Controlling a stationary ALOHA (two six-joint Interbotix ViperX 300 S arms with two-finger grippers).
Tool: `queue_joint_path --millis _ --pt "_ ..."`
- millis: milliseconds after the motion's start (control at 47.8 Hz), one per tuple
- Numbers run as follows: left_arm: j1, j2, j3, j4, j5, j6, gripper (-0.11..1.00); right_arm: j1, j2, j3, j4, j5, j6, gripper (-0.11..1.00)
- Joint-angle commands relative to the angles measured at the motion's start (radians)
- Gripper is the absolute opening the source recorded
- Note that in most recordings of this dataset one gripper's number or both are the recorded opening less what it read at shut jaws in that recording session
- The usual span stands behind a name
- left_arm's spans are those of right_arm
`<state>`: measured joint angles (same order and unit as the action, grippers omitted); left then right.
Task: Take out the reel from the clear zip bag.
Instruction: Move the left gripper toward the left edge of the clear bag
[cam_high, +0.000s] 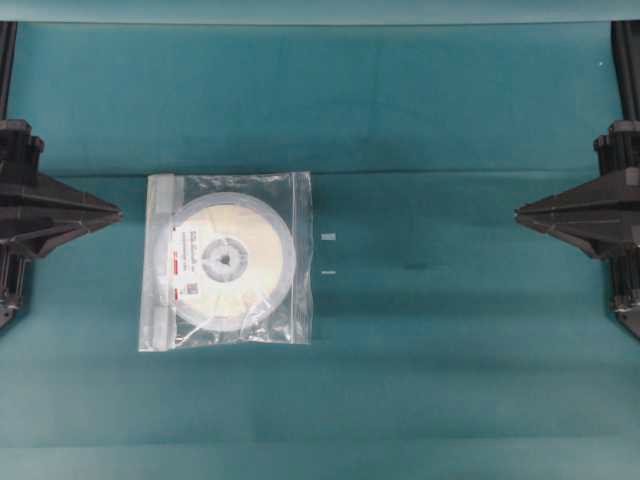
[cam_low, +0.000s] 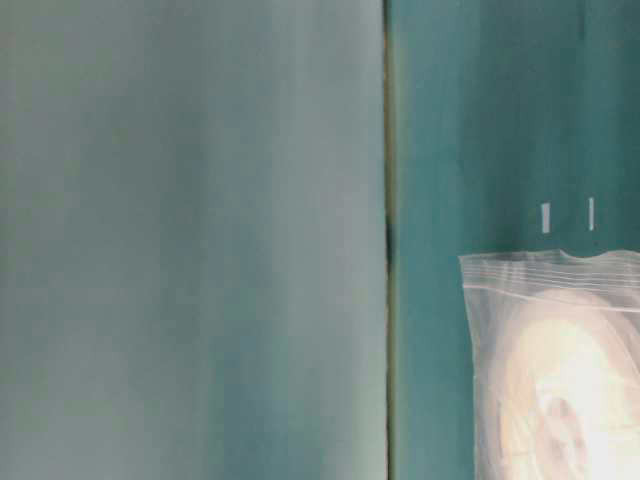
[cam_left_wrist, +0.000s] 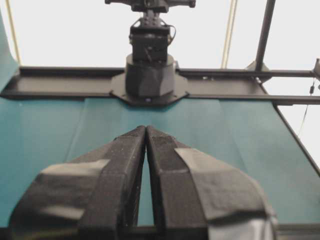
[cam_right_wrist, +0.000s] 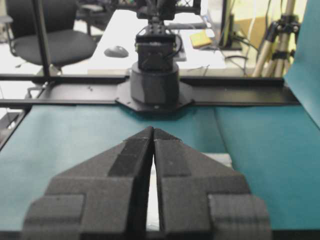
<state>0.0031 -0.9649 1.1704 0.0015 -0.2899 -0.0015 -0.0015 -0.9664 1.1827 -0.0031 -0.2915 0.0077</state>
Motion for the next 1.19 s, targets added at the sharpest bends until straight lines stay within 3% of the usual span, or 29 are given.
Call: queue_joint_path --millis 0,63,167,377,502,586,711,900,1067,1172 --pt "-0.006 0.035 -0.021 0.009 0.029 -0.064 0.14 -0.003 0.012 -0.044 0.015 -0.008 0.014 0.08" --pt "-0.006 0.051 -0.035 0.009 0.054 -0.114 0.10 -0.005 0.021 -0.058 0.048 0.002 0.026 0.10" --pt "-0.005 0.075 -0.055 0.015 0.067 -0.150 -0.01 -0.005 0.052 -0.067 0.074 0.018 0.075 0.01" --pt "-0.005 0.115 -0.066 0.014 0.080 -0.184 -0.01 -0.011 0.172 -0.078 0.077 0.025 0.184 0.01" --pt "-0.002 0.130 -0.058 0.015 0.129 -0.262 -0.01 -0.028 0.268 -0.106 0.080 0.023 0.267 0.01" --pt "0.008 0.126 -0.044 0.014 0.175 -0.359 -0.01 -0.044 0.336 -0.129 0.083 0.025 0.330 0.01" --pt "0.028 0.115 -0.017 0.014 0.250 -0.558 -0.01 -0.061 0.428 -0.170 0.083 0.052 0.403 0.01" --pt "0.034 0.130 0.034 0.014 0.380 -0.854 -0.01 -0.072 0.522 -0.232 0.083 0.109 0.426 0.01" --pt "0.067 0.149 0.092 0.015 0.469 -1.022 -0.01 -0.084 0.565 -0.255 0.089 0.132 0.437 0.01" --pt "0.103 0.155 0.133 0.014 0.483 -1.072 -0.01 -0.094 0.578 -0.259 0.138 0.133 0.483 0.01"
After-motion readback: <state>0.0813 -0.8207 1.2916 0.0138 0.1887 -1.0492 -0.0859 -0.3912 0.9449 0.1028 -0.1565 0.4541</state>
